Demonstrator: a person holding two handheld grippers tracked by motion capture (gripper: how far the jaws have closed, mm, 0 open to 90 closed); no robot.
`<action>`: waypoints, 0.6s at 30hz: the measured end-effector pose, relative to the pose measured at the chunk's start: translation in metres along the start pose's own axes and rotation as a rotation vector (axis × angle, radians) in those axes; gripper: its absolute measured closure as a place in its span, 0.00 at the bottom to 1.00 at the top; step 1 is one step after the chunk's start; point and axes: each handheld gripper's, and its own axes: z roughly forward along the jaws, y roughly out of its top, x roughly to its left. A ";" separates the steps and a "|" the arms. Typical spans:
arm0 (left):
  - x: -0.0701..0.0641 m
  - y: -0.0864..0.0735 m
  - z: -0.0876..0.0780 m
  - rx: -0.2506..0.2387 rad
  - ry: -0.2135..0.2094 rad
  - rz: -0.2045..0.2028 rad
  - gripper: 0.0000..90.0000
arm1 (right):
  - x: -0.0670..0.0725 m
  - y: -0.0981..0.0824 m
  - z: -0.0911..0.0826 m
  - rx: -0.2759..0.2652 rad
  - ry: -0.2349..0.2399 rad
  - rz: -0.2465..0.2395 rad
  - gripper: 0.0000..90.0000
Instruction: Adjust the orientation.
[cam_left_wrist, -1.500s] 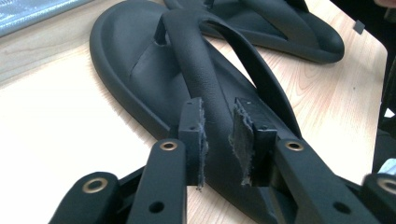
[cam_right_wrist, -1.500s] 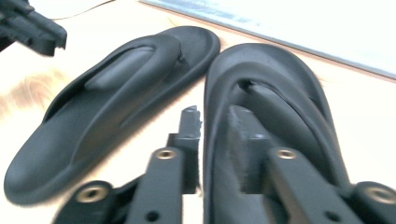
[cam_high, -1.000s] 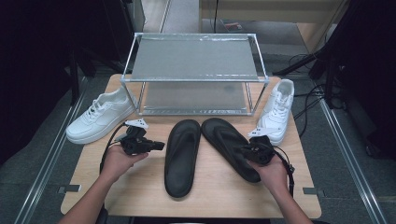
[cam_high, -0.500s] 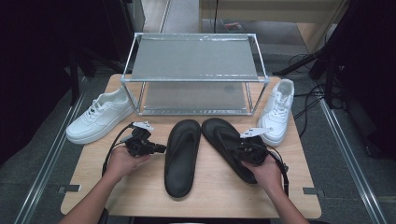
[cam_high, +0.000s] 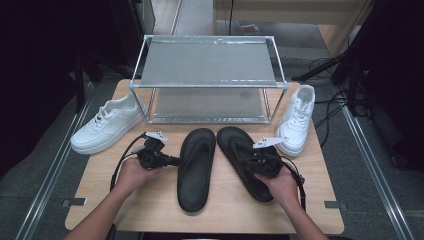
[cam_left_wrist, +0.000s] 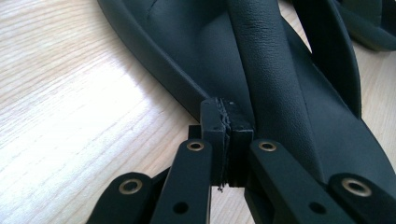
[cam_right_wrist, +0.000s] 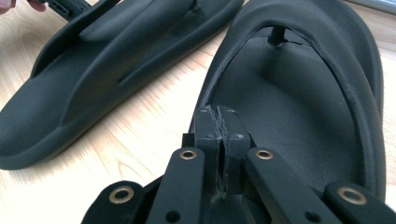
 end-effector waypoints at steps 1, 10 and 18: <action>-0.001 0.000 0.000 0.004 -0.009 0.003 1.00 | 0.001 0.000 0.001 0.000 0.002 0.001 0.99; -0.010 0.002 0.007 0.007 -0.031 0.011 0.99 | 0.004 0.001 0.002 0.001 0.015 0.003 0.98; -0.020 0.005 0.012 0.020 -0.046 0.028 0.99 | 0.005 0.001 0.003 -0.002 0.028 0.016 0.98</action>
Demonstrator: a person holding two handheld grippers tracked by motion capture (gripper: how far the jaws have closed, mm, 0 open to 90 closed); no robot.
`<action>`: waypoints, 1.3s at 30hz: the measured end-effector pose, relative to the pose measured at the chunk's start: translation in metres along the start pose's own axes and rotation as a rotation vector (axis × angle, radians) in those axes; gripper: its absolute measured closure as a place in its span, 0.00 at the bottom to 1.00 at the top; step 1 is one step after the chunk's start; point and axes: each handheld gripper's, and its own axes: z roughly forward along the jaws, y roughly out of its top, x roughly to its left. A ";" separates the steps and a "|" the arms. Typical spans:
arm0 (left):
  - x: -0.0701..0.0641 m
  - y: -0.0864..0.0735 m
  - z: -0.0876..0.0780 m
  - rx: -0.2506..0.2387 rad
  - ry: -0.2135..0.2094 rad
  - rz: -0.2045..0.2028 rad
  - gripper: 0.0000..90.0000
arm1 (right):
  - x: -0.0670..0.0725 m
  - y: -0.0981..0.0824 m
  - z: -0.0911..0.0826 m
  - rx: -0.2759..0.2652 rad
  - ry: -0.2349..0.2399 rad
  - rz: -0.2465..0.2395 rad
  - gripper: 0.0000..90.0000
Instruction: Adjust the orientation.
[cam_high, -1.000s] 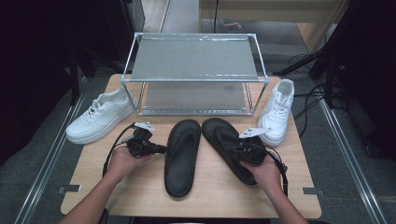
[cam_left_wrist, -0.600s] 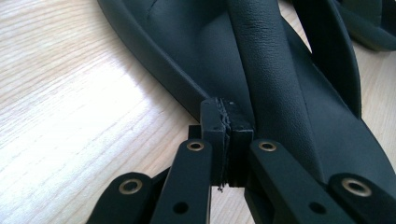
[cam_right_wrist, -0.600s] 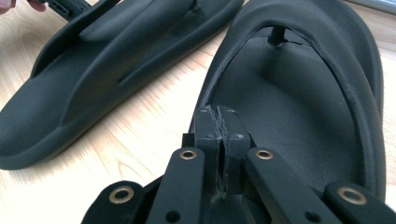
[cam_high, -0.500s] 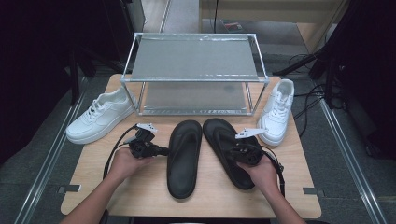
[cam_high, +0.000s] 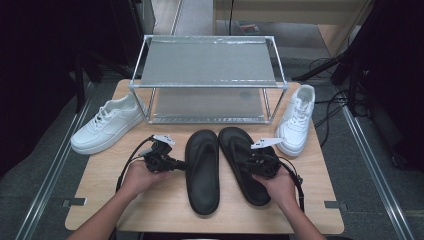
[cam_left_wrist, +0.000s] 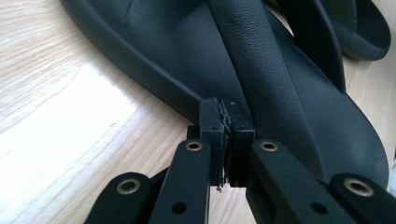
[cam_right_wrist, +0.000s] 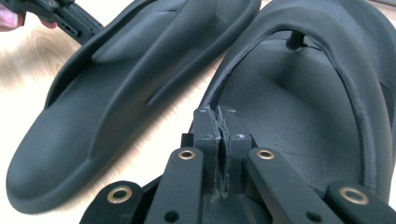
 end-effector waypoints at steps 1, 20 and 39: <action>-0.001 0.000 0.001 -0.005 -0.010 -0.001 0.99 | 0.000 0.000 0.000 -0.001 0.003 -0.002 0.98; -0.021 0.006 0.016 0.008 -0.020 0.048 0.96 | 0.001 -0.001 0.004 -0.017 0.028 0.035 0.97; -0.022 0.007 -0.006 -0.060 -0.045 0.055 0.78 | 0.001 -0.001 -0.009 -0.075 0.036 0.047 0.86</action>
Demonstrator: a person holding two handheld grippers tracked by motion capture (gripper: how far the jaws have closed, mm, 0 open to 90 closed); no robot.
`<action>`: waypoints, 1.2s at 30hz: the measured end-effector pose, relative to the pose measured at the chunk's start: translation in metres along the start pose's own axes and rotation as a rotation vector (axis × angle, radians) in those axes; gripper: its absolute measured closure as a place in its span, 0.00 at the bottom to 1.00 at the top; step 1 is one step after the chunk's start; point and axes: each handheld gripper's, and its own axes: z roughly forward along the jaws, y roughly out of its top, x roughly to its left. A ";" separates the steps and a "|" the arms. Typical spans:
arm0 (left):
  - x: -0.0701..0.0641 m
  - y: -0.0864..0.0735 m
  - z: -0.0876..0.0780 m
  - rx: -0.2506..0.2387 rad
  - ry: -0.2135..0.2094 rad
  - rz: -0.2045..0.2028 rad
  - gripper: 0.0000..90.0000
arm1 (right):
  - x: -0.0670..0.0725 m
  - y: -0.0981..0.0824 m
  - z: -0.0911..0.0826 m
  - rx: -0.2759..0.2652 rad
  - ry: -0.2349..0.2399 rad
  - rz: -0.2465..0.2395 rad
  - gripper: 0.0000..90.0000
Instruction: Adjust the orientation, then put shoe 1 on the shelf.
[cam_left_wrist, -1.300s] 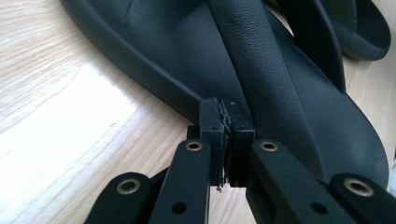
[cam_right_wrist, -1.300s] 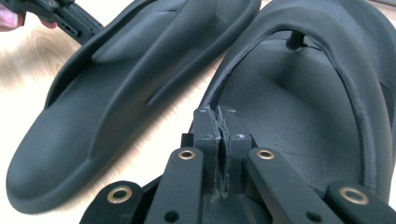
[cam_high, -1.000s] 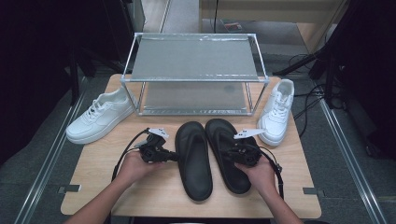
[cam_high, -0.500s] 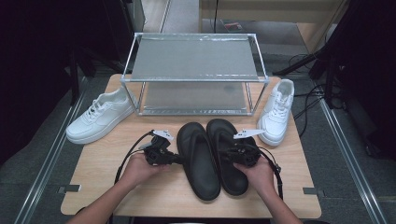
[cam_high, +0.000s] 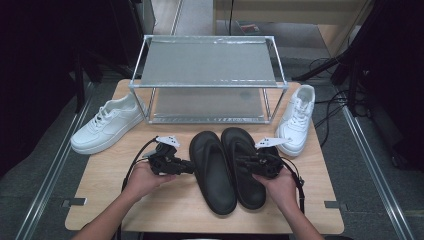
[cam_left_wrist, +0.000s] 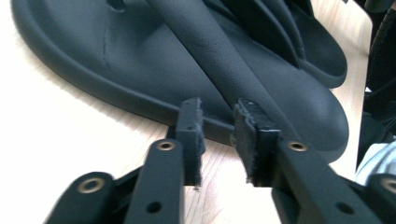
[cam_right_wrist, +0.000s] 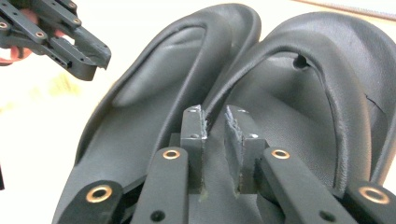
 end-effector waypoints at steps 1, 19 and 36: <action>0.000 0.000 -0.002 -0.005 0.002 -0.001 0.76 | 0.000 0.000 -0.001 -0.004 0.000 0.000 0.85; 0.003 0.013 -0.020 -0.020 -0.013 0.025 0.59 | 0.024 -0.006 0.000 -0.023 -0.028 -0.010 0.59; 0.016 0.061 -0.045 -0.063 -0.031 0.089 0.53 | 0.033 -0.009 0.016 -0.043 -0.067 0.036 0.43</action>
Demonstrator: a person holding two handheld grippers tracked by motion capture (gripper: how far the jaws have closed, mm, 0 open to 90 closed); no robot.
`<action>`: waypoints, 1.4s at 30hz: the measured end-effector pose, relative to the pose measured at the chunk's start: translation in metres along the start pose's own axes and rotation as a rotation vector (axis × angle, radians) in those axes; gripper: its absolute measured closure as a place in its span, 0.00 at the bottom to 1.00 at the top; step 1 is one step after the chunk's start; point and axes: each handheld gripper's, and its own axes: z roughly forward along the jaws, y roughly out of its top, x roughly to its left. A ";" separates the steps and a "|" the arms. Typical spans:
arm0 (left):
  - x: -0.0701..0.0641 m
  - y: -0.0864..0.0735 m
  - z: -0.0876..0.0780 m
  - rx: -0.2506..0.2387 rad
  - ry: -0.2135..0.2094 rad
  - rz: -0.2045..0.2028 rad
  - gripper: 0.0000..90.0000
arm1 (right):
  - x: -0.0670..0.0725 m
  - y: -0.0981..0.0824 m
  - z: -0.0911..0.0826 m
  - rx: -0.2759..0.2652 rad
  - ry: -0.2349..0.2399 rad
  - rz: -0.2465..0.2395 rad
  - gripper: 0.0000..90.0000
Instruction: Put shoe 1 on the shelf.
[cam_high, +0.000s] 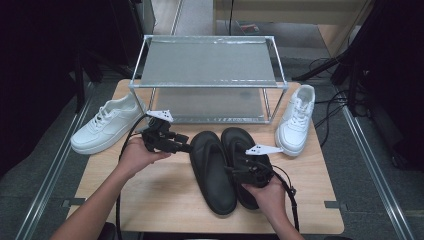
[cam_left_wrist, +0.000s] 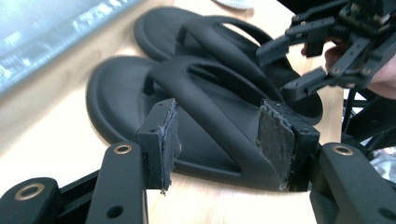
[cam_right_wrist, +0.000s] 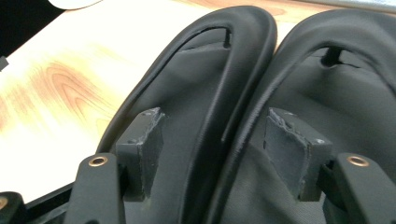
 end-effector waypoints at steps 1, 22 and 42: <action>0.002 0.002 -0.001 -0.003 -0.010 -0.002 0.53 | 0.000 0.000 0.001 -0.001 0.001 0.004 0.43; 0.017 0.069 -0.025 -0.028 0.051 0.072 0.89 | 0.002 -0.001 0.014 0.019 -0.047 -0.005 0.44; 0.061 0.149 -0.036 -0.049 0.097 0.120 0.97 | 0.004 -0.001 0.031 0.037 -0.112 0.011 0.54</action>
